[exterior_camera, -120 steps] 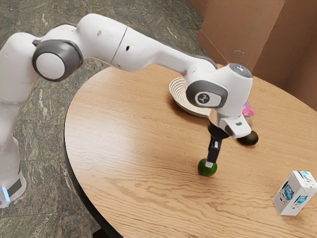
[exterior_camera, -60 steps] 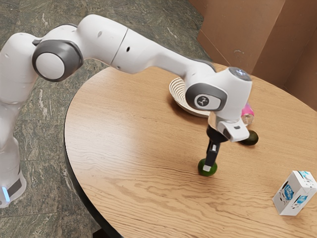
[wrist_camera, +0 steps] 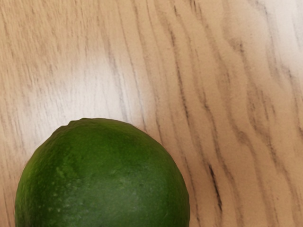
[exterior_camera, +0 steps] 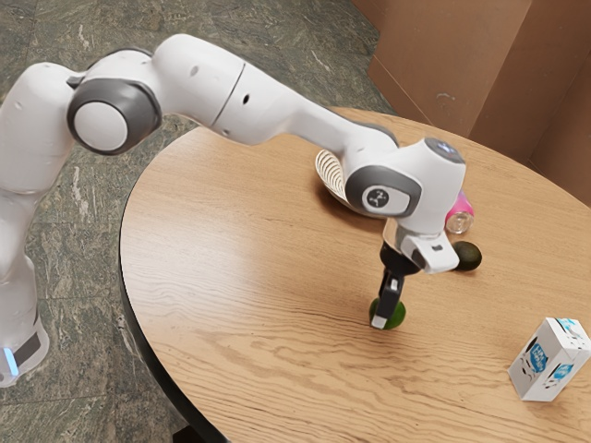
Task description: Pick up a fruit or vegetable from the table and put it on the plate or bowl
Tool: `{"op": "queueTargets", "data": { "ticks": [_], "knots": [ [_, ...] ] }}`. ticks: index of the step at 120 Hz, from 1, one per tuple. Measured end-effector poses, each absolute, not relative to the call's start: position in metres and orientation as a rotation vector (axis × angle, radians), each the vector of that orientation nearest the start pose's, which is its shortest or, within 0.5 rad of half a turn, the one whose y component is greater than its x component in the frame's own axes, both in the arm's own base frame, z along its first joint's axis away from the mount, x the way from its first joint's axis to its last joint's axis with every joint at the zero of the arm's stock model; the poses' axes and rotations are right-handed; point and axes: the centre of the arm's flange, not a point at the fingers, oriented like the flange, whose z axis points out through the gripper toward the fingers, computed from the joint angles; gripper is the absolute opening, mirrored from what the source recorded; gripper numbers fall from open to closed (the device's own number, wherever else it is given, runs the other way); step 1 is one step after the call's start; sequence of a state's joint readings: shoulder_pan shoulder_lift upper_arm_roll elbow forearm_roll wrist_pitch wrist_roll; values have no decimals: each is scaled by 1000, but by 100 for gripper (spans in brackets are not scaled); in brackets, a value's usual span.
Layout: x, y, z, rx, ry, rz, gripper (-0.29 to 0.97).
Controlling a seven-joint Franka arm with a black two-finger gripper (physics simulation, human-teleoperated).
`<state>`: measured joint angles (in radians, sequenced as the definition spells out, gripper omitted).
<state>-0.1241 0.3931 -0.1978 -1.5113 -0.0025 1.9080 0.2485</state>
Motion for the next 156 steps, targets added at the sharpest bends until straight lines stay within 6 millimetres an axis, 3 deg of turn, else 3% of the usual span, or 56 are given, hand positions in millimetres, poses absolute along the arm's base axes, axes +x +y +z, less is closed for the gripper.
{"op": "queueTargets", "data": {
  "ticks": [120,156],
  "knots": [
    [654,-198,426,-3108,889,-35,68],
    [658,-186,424,-3107,859,-33,68]
  ]
}}
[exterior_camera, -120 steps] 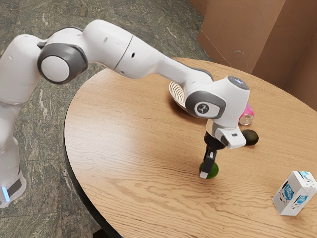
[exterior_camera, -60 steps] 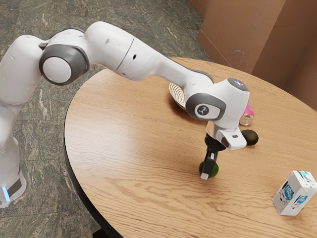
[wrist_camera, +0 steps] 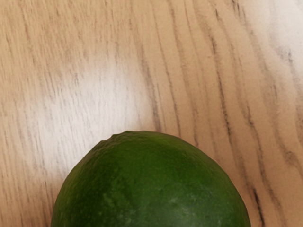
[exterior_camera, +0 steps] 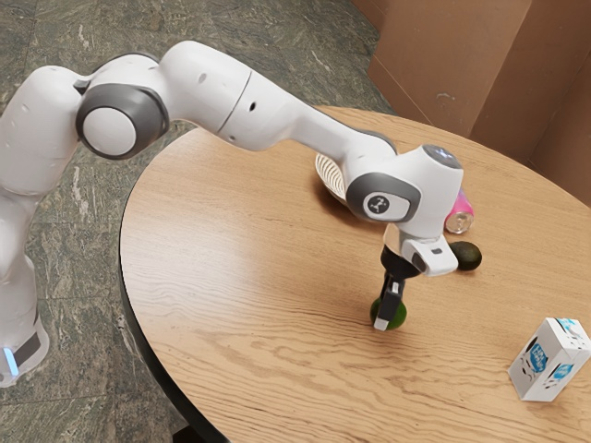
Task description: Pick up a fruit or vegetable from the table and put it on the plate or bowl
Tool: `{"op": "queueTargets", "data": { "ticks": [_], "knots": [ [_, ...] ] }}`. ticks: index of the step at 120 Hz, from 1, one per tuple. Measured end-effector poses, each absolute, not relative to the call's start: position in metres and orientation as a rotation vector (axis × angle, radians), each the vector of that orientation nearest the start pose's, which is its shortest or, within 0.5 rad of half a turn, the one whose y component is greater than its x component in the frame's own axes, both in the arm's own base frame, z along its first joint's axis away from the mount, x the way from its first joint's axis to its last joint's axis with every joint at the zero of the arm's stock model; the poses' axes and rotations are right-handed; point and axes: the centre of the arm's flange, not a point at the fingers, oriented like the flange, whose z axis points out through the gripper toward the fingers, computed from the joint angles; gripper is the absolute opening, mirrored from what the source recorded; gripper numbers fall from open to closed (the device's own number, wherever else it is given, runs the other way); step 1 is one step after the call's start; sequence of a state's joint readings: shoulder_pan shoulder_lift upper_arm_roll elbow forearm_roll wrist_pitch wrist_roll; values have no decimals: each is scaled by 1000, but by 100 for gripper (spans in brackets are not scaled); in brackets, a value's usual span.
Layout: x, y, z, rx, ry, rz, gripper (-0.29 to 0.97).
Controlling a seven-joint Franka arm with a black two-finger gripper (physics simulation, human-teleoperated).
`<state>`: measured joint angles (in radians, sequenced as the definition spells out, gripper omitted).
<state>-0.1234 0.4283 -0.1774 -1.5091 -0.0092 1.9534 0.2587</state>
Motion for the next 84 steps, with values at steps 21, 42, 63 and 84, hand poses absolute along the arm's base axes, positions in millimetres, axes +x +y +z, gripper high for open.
{"op": "queueTargets", "data": {
  "ticks": [21,42,63,84],
  "knots": [
    [662,-183,419,-3110,851,-28,68],
    [663,-184,418,-3108,856,-29,68],
    [668,-186,416,-3110,860,-36,68],
    [671,-187,409,-3113,862,-27,68]
  ]
}}
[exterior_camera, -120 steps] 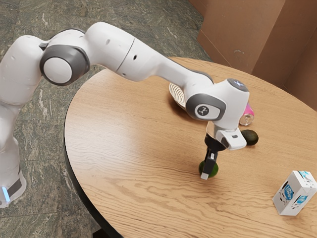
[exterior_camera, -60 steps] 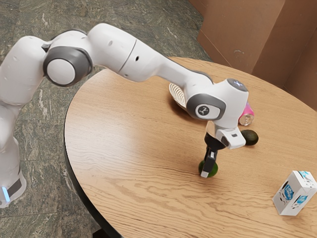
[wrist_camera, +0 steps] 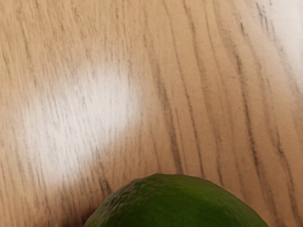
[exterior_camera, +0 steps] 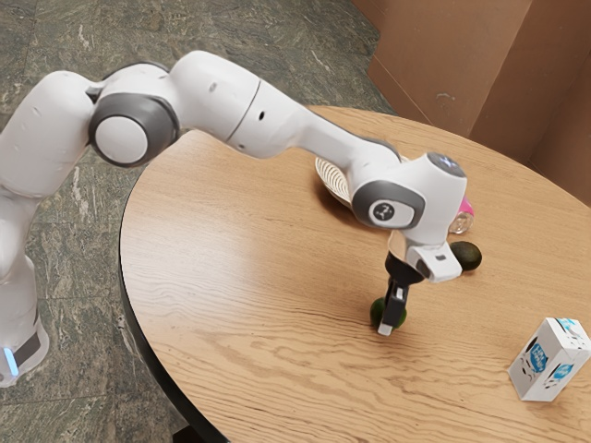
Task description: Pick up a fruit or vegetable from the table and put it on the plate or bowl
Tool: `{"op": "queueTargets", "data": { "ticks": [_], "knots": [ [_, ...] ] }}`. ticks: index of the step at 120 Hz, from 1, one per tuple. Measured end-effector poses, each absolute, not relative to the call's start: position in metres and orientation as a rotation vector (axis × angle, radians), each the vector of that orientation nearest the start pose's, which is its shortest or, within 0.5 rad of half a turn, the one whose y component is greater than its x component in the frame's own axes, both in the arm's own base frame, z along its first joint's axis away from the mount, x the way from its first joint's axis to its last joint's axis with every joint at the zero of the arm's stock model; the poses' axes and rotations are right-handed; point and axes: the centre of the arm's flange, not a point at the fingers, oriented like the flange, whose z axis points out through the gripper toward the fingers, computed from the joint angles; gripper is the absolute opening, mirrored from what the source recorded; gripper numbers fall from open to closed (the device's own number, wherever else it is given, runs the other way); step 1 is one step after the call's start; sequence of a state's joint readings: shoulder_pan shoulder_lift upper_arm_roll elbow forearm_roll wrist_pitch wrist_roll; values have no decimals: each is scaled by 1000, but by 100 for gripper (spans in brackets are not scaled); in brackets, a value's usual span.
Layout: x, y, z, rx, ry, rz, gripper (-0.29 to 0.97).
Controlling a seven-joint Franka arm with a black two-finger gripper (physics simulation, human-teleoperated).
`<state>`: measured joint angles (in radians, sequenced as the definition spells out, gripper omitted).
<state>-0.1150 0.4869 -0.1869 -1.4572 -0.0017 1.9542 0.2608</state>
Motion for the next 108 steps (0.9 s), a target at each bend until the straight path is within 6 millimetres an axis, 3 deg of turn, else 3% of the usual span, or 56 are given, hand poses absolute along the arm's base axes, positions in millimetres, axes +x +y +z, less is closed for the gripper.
{"op": "queueTargets", "data": {
  "ticks": [4,20,32,48,55,68,75,88,108],
  "knots": [
    [672,-187,408,-3114,861,-25,67],
    [672,-187,407,-3117,853,-21,41],
    [672,-188,409,-3116,849,-26,37],
    [676,-178,444,-3082,833,-123,36],
    [682,-130,471,-3051,731,-183,36],
    [687,12,505,-2999,431,-230,37],
    [692,62,517,-2977,343,-260,36],
    [710,107,544,-2925,305,-362,37],
    [725,150,515,-2919,309,-326,36]
  ]
}}
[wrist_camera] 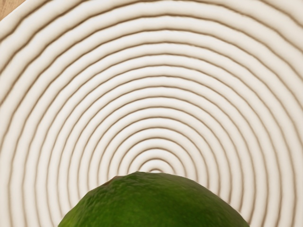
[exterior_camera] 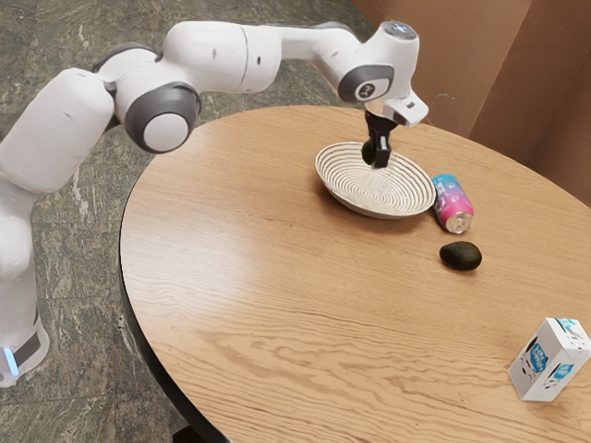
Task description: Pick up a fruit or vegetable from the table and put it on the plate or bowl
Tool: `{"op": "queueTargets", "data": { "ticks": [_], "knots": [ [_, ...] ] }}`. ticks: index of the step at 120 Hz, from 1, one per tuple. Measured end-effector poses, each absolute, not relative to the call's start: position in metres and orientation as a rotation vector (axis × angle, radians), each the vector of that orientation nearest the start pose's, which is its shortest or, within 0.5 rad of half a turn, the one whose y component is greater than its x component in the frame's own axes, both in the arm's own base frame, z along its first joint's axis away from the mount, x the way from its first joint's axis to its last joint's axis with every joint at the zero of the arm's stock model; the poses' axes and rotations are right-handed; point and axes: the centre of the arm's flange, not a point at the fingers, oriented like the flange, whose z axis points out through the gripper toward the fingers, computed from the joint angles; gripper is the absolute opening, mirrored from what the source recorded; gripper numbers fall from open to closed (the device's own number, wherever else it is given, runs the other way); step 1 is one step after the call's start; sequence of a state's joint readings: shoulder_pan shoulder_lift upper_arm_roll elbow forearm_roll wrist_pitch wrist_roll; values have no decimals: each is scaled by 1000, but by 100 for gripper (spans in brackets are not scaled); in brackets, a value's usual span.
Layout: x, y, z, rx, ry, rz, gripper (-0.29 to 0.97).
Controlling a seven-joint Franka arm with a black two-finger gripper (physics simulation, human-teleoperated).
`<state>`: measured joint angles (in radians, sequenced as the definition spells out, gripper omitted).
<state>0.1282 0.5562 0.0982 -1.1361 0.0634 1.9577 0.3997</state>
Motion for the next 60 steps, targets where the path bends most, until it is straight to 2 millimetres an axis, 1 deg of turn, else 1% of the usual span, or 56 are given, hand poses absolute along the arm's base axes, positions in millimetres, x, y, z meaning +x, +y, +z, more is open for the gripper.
{"op": "queueTargets", "data": {
  "ticks": [5,12,20,31,33,42,52,56,60],
  "knots": [
    [731,154,505,-2917,324,-320,36],
    [736,156,497,-2914,346,-318,36],
    [741,156,481,-2918,373,-299,36],
    [743,159,472,-2919,397,-295,36],
    [744,160,471,-2918,401,-296,38],
    [744,160,470,-2916,422,-303,50],
    [745,159,472,-2912,448,-313,58],
    [745,153,478,-2910,469,-327,60],
    [743,143,496,-2904,496,-356,62]
  ]
}}
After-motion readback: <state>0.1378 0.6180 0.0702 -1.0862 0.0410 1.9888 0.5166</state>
